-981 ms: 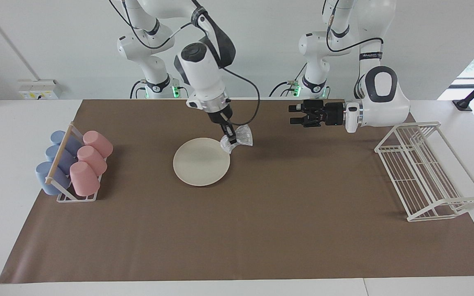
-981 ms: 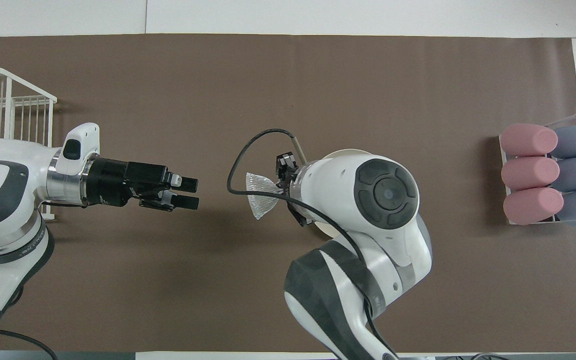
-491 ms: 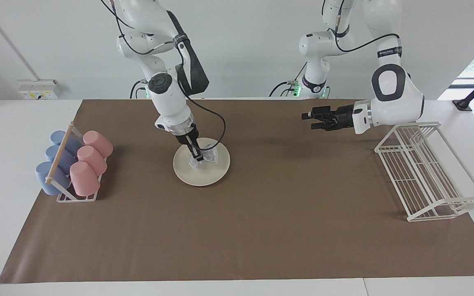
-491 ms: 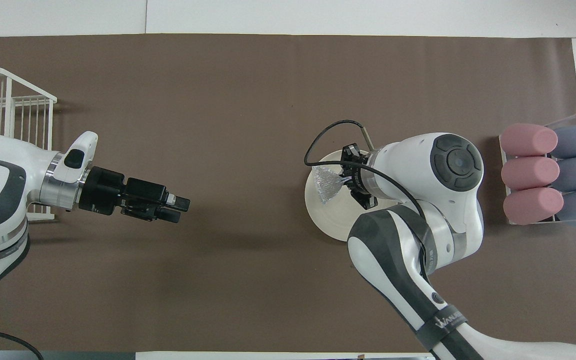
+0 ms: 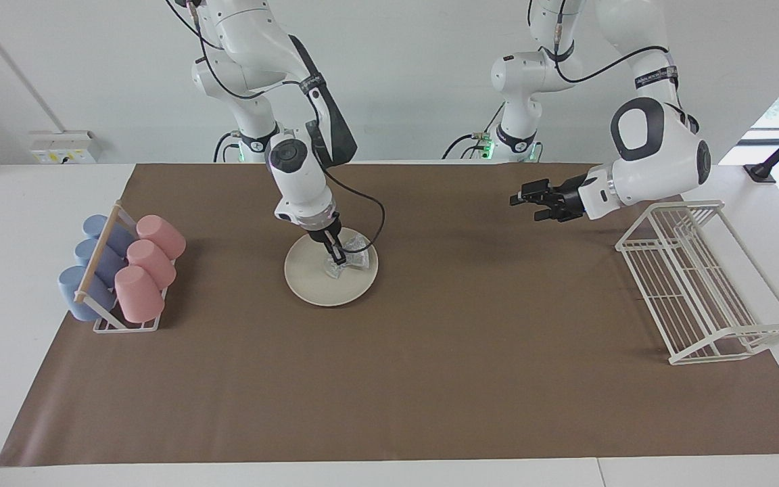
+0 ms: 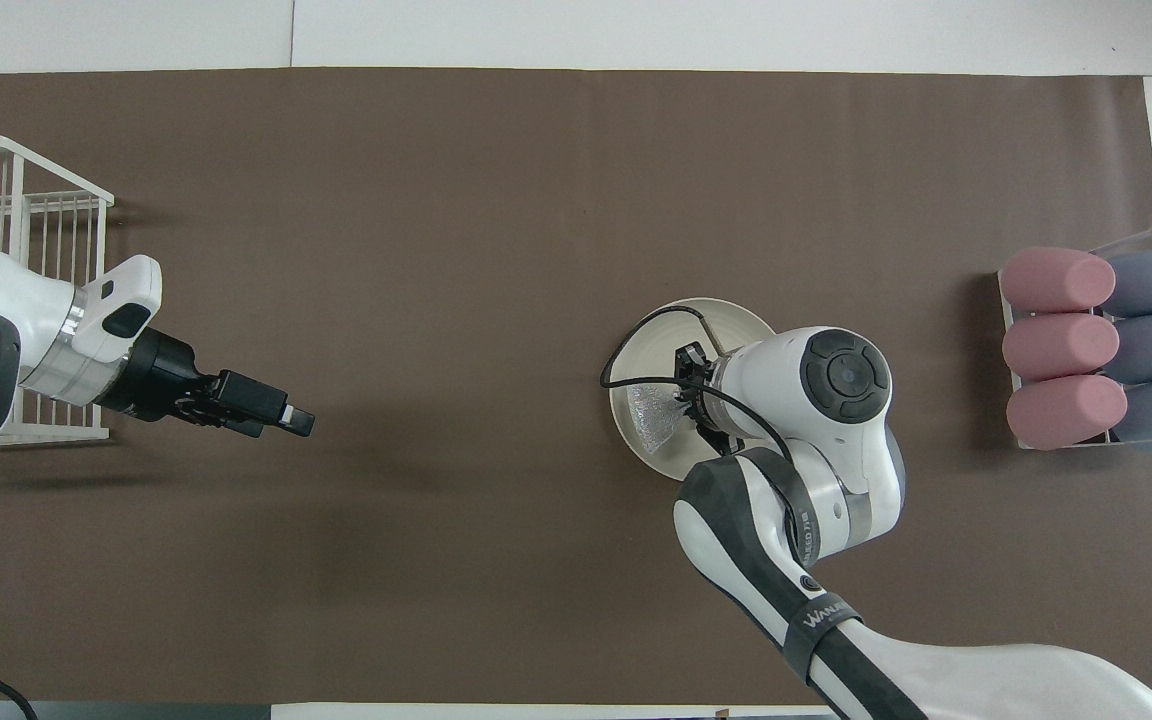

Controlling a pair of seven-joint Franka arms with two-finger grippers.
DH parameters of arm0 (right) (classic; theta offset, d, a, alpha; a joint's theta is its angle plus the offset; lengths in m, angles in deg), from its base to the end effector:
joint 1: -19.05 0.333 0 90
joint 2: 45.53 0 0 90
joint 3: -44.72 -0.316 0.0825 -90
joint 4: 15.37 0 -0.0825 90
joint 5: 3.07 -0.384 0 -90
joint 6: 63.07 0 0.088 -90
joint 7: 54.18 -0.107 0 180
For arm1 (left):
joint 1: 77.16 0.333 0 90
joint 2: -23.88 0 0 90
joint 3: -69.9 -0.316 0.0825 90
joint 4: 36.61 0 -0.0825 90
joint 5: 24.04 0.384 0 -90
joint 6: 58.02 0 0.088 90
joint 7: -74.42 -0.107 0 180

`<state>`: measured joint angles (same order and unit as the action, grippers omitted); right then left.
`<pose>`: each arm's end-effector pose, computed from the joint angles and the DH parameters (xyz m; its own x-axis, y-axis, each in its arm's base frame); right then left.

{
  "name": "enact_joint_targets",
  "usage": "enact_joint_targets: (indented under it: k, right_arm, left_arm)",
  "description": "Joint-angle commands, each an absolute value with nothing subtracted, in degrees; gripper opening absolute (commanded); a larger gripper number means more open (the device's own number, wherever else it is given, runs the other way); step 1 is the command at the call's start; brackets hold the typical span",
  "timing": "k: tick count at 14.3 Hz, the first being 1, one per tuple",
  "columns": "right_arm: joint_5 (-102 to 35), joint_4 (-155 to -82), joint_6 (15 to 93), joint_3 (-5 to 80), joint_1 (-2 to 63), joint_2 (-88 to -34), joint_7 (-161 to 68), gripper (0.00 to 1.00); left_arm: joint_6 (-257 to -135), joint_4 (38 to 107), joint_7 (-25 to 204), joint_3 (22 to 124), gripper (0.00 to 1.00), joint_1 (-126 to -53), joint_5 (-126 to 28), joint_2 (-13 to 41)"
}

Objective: Wipe plate with sponge

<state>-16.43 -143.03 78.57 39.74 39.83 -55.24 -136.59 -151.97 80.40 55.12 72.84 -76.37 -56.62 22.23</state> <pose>0.4967 0.2387 0.3040 0.3925 -0.9054 -0.1617 -0.9197 -0.3844 -0.0801 0.5085 -0.0732 0.4147 0.9280 -0.2789 -0.2469 -0.0850 -0.8041 0.5884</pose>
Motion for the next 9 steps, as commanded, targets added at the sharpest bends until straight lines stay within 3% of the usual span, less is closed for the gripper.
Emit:
enact_joint_targets:
  k: [1, 9]
  right_arm:
    - [-16.8, -143.8, 81.2, 39.4, 40.3, -56.2, -137.4, 0.00]
    - [-16.8, -143.8, 81.0, 39.5, 34.4, -57.3, -125.8, 0.00]
  left_arm:
    - [-153.0, 78.1, 59.5, 72.8, 1.00, -77.8, -49.3, 23.3]
    - [-154.2, 77.9, 68.7, 72.9, 1.00, -78.0, -48.7, 23.5]
